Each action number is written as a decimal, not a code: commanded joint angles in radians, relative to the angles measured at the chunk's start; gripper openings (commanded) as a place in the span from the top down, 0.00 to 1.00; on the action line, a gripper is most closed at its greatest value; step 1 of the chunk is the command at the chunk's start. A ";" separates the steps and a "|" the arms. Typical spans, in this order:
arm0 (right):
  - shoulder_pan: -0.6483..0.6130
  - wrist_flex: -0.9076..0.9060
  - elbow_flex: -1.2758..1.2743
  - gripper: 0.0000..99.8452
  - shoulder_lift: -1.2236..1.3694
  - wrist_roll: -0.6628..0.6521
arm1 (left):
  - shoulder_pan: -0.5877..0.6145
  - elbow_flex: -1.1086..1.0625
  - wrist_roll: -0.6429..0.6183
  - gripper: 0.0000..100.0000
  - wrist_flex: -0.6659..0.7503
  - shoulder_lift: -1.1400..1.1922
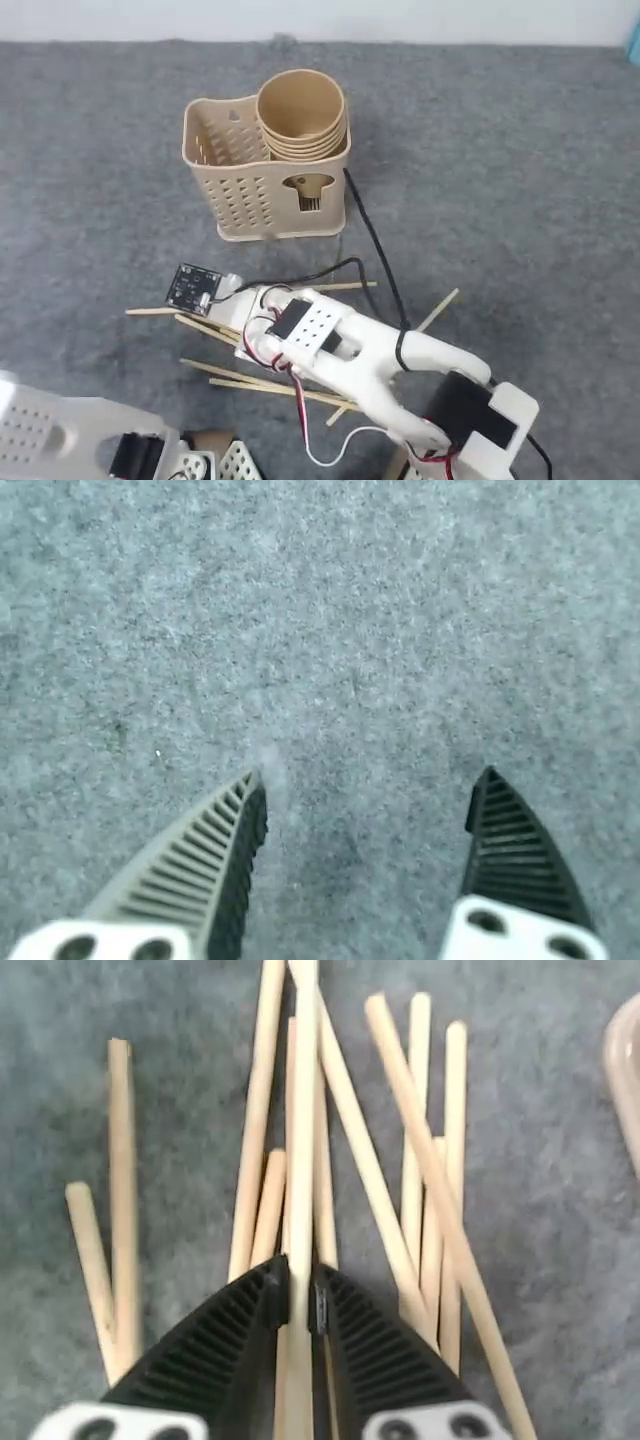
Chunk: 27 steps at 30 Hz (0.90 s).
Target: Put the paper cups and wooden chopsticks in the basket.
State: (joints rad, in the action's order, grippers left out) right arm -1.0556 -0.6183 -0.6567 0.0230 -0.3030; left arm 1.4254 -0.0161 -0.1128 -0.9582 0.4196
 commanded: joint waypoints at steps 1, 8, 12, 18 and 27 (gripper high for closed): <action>0.007 -0.085 0.055 0.99 -0.091 -0.017 | -0.005 -0.047 -0.005 0.69 -0.012 -0.009; 0.008 -0.271 0.054 0.99 -0.412 -0.017 | -0.071 -0.222 -0.005 0.69 -0.015 -0.021; 0.035 -0.295 0.058 0.99 -0.648 -0.017 | -0.126 -0.280 -0.003 0.69 -0.052 -0.021; 0.157 -0.151 0.097 0.99 -0.889 -0.009 | -0.242 -0.387 -0.009 0.69 -0.069 -0.021; 0.309 0.104 0.095 0.99 -0.928 0.115 | -0.325 -0.406 -0.011 0.69 -0.204 -0.021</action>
State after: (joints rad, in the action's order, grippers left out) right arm -0.7825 -0.5785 -0.6137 -0.8715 -0.2539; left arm 1.1999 -0.3368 -0.1204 -1.0779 0.3813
